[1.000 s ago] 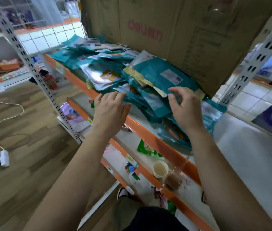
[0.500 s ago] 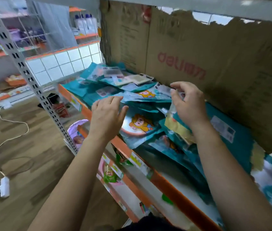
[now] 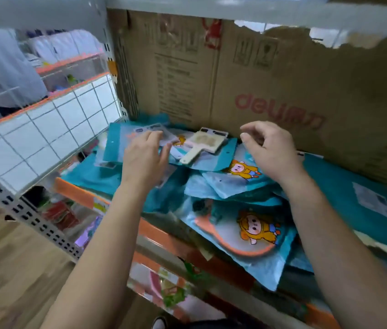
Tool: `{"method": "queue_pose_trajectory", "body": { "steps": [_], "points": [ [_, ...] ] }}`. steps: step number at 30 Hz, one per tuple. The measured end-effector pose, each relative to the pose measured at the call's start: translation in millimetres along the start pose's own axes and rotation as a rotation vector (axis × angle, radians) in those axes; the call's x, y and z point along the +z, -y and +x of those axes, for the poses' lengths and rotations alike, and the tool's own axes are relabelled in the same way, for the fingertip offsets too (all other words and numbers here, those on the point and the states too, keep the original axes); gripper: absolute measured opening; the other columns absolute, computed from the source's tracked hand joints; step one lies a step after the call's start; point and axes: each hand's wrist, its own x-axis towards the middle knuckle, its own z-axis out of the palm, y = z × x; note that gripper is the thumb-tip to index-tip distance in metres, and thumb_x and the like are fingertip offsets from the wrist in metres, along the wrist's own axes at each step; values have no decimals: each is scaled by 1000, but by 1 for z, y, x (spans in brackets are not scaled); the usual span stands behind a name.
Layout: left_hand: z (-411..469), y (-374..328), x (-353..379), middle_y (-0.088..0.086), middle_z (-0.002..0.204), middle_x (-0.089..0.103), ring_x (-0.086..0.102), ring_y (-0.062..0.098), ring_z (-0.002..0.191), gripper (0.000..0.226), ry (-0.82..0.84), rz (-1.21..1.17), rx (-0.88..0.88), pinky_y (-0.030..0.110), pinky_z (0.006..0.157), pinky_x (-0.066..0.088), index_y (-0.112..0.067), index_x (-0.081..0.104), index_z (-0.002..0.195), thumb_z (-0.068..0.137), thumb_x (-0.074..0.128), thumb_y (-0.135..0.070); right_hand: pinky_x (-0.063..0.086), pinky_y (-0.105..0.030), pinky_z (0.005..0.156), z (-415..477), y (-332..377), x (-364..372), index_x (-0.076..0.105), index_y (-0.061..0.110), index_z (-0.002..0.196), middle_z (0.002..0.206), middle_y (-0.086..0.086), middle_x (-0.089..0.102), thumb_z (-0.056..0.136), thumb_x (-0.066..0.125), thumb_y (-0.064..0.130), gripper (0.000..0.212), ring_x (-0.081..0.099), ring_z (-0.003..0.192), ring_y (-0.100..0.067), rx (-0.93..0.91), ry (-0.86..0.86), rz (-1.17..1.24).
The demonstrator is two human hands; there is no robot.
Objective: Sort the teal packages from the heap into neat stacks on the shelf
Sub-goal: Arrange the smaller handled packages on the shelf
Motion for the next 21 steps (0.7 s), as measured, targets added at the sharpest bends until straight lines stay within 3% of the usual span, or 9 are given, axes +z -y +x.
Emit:
{"method": "queue_pose_trajectory", "body": {
  "steps": [3,6,9,11,16,21],
  "points": [
    [28,17,7,16,111,62,55,37,105,36,66,33,8,44,86,41,-8,61,114,98,46,-37,47,-32,91,4,15,8,69,14,110,103,1,64,95,56,21,21,57,98,-14,75,8,-21],
    [46,23,16,19,116,59,54,38,108,49,189,96,-38,43,84,42,-6,60,115,98,40,-48,46,-29,90,2,26,14,69,13,111,105,-1,65,95,56,20,21,58,98,-14,137,-13,-36],
    [57,26,25,18,107,60,56,37,100,67,303,146,-66,37,66,40,-6,64,98,92,36,-67,45,-24,87,-3,31,20,68,14,112,105,2,64,96,55,22,22,57,97,-12,192,-17,-71],
    [60,28,28,14,92,57,56,33,90,67,337,143,-27,33,58,32,-7,62,84,88,40,-70,47,-28,87,-7,28,25,68,15,111,106,0,65,96,55,23,22,58,97,-13,217,-35,-86],
    [68,42,23,5,68,48,43,24,73,49,413,-1,103,35,58,26,-12,49,64,87,57,-54,48,-29,87,-9,26,32,68,15,111,107,-1,66,95,55,23,22,59,97,-13,244,-59,-113],
    [73,61,13,3,71,52,46,21,67,28,549,-152,177,31,50,27,-12,51,68,83,57,-35,51,-36,89,-5,28,36,69,16,110,106,-2,67,95,55,25,22,60,97,-15,243,-70,-129]
  ]
}}
